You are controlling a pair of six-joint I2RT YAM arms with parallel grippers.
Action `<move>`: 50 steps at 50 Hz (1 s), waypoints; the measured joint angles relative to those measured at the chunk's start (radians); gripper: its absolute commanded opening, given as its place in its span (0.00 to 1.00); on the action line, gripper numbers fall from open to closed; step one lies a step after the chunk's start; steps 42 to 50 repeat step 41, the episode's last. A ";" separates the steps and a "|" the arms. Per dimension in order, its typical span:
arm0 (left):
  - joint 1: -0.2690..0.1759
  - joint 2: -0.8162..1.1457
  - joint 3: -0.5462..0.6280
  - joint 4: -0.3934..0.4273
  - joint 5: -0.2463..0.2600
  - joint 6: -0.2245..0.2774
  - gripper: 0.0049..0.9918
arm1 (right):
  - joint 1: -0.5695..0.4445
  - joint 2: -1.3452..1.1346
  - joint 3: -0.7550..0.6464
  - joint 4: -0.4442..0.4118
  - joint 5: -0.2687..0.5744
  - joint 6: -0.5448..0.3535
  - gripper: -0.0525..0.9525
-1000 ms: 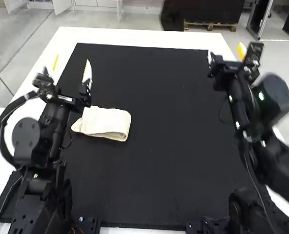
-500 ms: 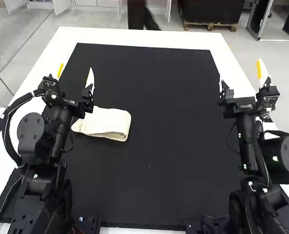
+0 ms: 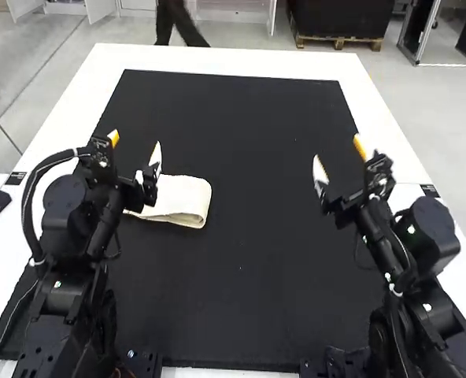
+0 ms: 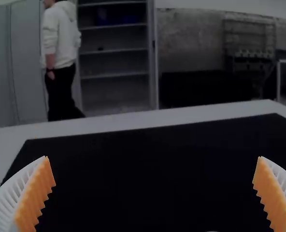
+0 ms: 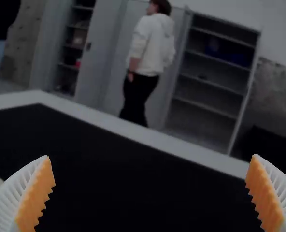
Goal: Fold the towel.
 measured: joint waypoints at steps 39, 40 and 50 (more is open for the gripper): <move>0.000 0.000 0.000 -0.154 0.010 0.196 0.98 | -0.001 0.004 0.000 -0.152 -0.182 0.036 0.96; 0.000 0.000 0.000 -0.154 0.010 0.198 0.98 | -0.002 0.003 0.000 -0.127 -0.159 0.067 0.96; 0.000 0.000 0.000 -0.154 0.010 0.198 0.98 | -0.004 0.003 0.001 -0.108 -0.135 0.099 0.96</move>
